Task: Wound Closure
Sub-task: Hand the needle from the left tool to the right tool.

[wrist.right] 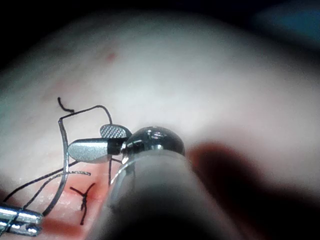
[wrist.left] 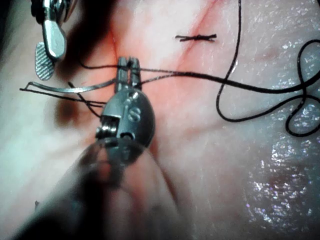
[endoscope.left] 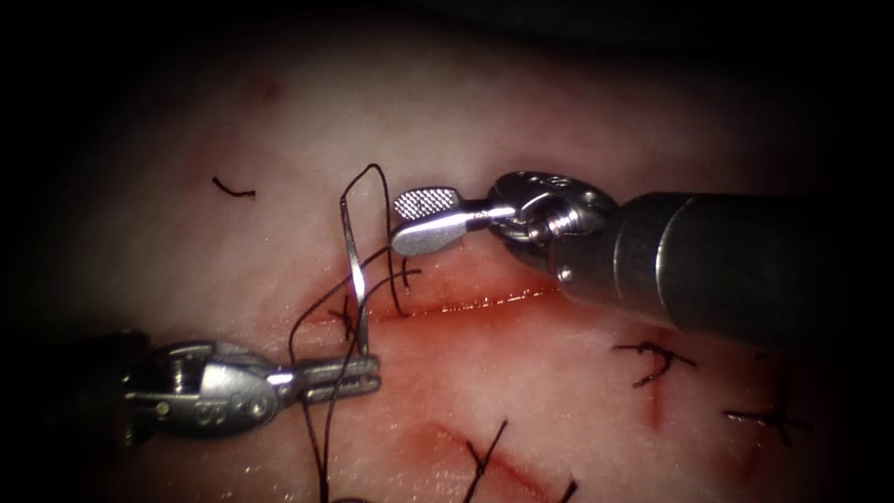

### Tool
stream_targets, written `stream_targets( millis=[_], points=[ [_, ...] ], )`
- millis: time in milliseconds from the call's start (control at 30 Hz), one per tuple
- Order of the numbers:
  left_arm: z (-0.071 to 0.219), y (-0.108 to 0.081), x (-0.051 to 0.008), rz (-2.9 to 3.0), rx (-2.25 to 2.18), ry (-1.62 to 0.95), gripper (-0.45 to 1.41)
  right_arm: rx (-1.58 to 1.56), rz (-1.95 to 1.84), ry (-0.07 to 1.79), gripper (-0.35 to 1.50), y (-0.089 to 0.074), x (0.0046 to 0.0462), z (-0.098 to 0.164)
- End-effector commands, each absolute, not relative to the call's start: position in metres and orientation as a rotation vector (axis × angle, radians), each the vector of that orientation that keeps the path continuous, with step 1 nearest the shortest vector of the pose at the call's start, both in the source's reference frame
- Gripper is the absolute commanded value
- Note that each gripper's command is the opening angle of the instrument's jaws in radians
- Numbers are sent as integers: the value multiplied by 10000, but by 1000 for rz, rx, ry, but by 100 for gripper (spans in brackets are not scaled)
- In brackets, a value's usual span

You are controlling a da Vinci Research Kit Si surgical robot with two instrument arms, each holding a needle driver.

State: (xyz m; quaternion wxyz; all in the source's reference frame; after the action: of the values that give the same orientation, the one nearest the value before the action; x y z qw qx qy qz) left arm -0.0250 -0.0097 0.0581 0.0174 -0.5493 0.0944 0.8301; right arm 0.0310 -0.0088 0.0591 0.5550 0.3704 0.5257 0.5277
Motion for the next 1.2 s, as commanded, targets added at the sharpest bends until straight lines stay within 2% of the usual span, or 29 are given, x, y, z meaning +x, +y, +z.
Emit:
stream_targets(
  millis=[33,633,967,1133,1200],
  points=[
    [587,-94,-257,2580,-1709,295,-45,876,1250,1244,83,-85,326,598],
    [590,-91,-261,2603,-1705,288,-45,910,1263,1203,59,-111,347,607],
    [595,-88,-264,2608,-1705,278,-45,919,1244,1207,56,-119,352,605],
    [597,-87,-265,2615,-1703,268,-45,920,1245,1206,46,-123,353,608],
    [597,-87,-265,2615,-1703,269,-45,920,1244,1206,32,-123,353,608]
  ],
)
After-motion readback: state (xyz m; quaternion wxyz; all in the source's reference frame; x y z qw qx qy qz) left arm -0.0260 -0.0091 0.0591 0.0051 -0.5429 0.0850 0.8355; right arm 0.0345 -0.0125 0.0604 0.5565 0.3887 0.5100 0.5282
